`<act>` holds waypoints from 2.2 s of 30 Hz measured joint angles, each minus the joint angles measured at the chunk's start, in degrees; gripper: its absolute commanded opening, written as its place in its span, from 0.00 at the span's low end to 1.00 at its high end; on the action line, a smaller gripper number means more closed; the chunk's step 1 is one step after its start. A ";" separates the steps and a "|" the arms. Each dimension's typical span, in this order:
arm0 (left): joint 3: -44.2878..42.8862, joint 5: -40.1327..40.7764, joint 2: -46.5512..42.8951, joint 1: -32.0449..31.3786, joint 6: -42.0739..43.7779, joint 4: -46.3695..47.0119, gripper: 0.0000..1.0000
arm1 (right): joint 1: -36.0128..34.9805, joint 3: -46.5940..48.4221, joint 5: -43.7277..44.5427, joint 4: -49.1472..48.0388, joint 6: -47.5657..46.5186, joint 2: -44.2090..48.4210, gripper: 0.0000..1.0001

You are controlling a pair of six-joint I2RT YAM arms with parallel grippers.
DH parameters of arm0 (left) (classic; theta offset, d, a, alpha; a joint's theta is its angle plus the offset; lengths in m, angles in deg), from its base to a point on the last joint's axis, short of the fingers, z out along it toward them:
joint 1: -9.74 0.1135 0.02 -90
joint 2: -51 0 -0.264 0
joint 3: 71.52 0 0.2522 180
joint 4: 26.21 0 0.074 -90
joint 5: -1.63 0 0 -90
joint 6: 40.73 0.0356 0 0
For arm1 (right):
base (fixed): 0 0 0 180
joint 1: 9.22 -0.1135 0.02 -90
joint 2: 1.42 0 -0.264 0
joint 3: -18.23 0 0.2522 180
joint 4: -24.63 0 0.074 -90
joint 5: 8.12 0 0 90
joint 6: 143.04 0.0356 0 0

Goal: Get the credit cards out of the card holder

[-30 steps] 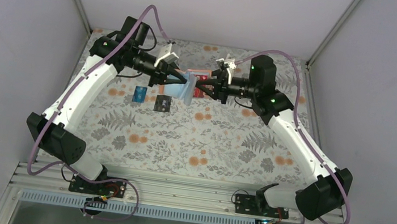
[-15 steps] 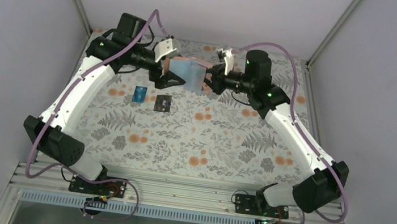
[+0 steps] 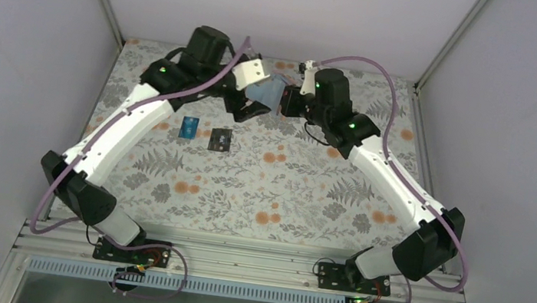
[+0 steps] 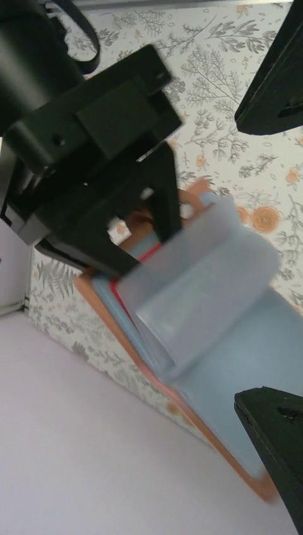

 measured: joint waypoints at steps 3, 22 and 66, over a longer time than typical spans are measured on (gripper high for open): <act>-0.96 2.60 2.86 -2.60 -1.84 1.09 1.00 | -0.63 0.26 -0.04 -0.13 1.11 -0.17 0.04; 4.17 18.01 1.01 7.43 -2.99 7.30 1.00 | -0.76 0.70 -7.58 -1.97 0.46 -0.74 0.04; 9.73 -21.86 4.00 18.58 -0.92 -0.70 1.00 | 1.49 2.86 -28.15 -0.57 -14.32 -6.62 0.04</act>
